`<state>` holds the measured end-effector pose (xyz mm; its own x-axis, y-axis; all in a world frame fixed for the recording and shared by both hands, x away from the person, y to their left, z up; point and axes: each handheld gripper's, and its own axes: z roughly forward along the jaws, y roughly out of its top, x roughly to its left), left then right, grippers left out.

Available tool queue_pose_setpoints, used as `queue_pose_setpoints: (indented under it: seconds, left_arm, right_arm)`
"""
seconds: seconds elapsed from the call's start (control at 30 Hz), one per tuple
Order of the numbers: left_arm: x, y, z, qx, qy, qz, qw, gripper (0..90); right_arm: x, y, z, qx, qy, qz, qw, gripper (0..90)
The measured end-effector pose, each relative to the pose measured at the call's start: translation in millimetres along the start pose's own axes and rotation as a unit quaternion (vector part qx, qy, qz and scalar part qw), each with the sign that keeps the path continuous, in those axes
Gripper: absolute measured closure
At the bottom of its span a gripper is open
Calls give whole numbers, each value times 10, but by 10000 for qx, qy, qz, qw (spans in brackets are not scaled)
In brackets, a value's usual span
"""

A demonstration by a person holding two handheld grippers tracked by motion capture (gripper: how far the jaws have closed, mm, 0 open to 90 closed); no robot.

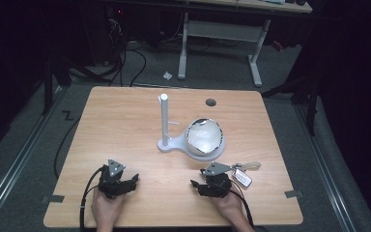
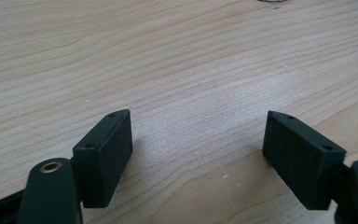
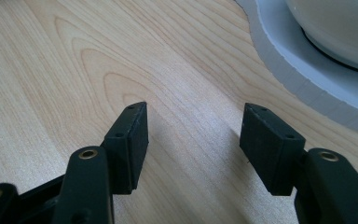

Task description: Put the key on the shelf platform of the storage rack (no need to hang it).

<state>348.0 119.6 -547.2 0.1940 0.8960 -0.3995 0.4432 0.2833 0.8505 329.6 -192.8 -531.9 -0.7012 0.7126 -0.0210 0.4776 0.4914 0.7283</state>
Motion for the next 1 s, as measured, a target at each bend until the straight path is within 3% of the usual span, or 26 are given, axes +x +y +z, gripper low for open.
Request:
queue_pose_setpoints:
  seconds: [1.0]
  left_arm:
    - [2,2,-1,-2,-5,-10,10000,246]
  right_arm:
    - [21,0,-3,12,-96,114,9999,428]
